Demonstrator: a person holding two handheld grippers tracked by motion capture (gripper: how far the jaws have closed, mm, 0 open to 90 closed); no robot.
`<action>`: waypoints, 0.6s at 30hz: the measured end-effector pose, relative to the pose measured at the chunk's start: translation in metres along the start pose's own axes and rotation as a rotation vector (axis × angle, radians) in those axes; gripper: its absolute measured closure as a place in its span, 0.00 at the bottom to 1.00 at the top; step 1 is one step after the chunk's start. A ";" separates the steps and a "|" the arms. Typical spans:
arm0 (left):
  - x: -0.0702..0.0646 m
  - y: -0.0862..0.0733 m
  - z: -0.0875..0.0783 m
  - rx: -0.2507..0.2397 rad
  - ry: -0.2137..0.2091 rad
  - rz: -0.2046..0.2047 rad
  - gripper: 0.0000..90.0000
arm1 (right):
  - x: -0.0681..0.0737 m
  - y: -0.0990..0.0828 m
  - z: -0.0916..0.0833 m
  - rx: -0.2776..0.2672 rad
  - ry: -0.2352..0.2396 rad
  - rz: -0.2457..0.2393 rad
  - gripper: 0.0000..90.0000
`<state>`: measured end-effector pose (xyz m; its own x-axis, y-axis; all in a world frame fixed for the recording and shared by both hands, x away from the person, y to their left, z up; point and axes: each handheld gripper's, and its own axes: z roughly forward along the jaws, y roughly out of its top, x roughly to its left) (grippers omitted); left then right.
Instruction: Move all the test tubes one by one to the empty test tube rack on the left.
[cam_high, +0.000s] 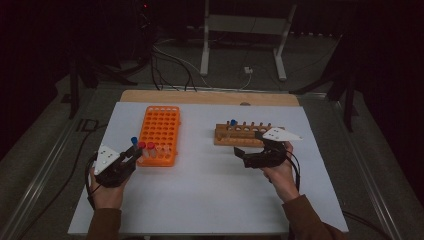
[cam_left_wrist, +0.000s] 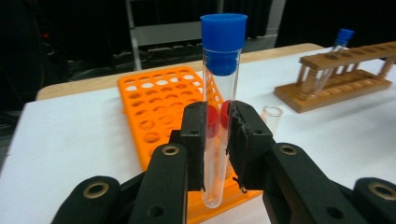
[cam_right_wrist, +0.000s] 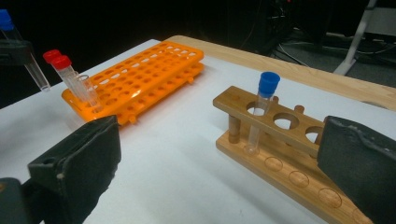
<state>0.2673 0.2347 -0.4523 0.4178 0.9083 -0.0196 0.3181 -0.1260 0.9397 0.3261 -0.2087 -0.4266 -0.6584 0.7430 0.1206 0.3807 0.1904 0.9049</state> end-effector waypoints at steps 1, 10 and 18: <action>0.000 0.000 0.000 0.000 0.000 0.000 0.85 | 0.000 0.000 0.000 0.000 0.000 0.000 0.00; 0.014 -0.005 0.001 -0.005 0.077 -0.024 0.85 | -0.005 -0.007 -0.006 -0.009 -0.017 0.013 0.00; 0.017 -0.008 0.012 0.012 0.109 -0.032 0.85 | -0.007 -0.012 -0.007 -0.006 -0.022 0.022 0.00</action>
<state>0.2818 0.2462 -0.4646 0.3130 0.9497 -0.0114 0.3398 -0.1008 0.9351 0.3218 -0.2207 -0.4355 -0.6352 0.7610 0.1320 0.3911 0.1695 0.9046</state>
